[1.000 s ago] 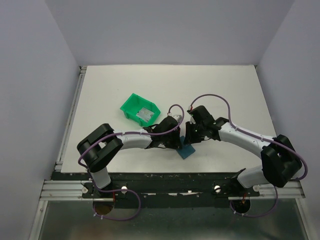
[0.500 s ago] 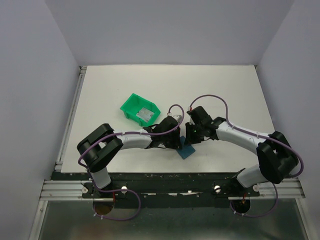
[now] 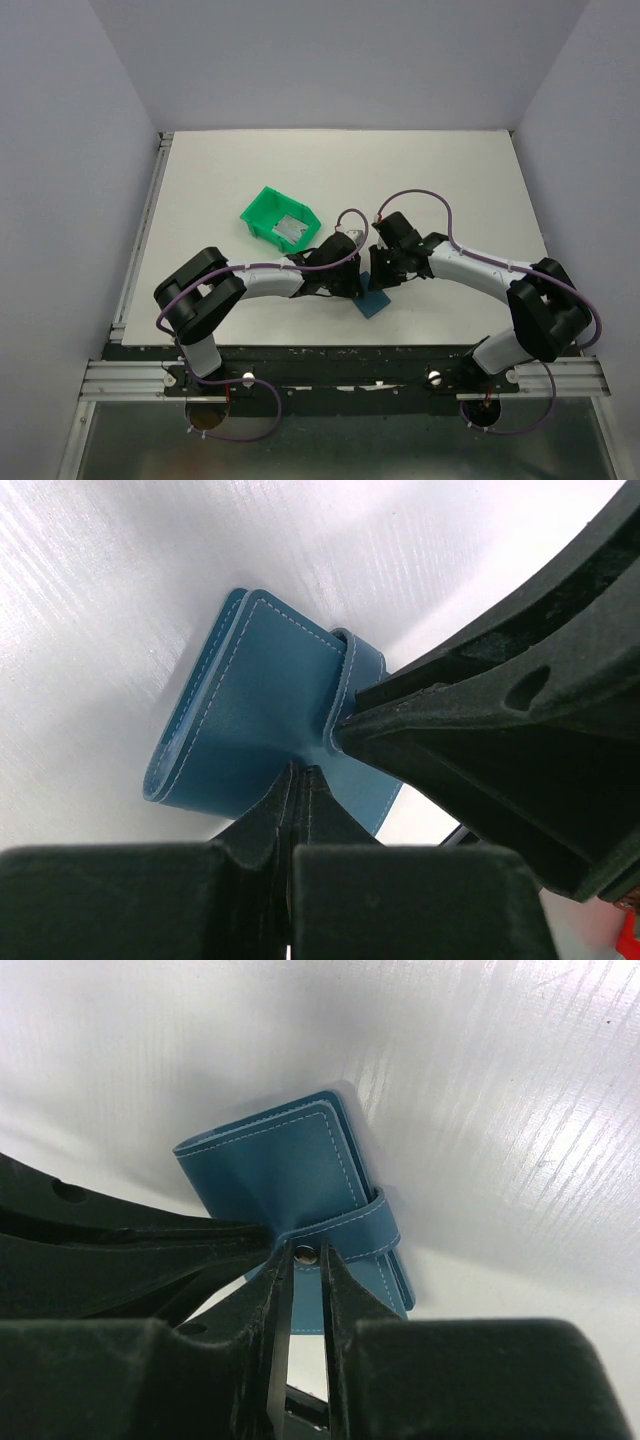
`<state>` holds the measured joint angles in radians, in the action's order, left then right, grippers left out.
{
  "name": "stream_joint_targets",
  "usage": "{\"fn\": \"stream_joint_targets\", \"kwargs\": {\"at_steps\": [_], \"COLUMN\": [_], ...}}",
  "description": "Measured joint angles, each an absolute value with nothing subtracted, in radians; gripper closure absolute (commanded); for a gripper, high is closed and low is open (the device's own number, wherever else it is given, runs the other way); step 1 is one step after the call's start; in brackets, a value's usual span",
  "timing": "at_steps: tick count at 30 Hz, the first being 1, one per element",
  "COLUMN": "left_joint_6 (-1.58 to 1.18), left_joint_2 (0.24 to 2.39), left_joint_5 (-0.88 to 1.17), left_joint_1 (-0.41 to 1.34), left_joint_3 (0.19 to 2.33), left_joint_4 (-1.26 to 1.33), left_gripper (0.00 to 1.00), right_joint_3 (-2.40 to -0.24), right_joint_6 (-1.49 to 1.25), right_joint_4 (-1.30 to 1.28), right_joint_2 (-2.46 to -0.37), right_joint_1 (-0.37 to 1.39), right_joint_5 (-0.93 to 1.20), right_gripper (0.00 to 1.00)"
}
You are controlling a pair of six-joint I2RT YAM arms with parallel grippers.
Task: Put the credit cards into the card holder
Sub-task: Close the card holder at the center of the board.
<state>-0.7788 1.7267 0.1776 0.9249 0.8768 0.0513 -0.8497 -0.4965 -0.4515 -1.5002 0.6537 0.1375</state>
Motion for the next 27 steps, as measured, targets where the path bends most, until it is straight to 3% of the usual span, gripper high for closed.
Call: {"fn": "stream_joint_targets", "kwargs": {"at_steps": [15, 27], "left_joint_6": [-0.779, -0.779], "left_joint_2": [1.727, 1.727], "left_joint_5": [0.178, 0.178], "left_joint_1": [0.925, 0.925], "left_joint_3": [0.877, 0.876], "left_joint_4": [0.052, 0.052], "left_gripper": [1.0, 1.0], "right_joint_3": [-0.856, -0.872], "right_joint_6": [-0.496, -0.497], "right_joint_4": [-0.451, -0.452], "right_joint_2": [-1.53, -1.554], "right_joint_1": [0.654, 0.654], "right_joint_5": [0.133, 0.131], "right_gripper": [0.76, 0.84]}}
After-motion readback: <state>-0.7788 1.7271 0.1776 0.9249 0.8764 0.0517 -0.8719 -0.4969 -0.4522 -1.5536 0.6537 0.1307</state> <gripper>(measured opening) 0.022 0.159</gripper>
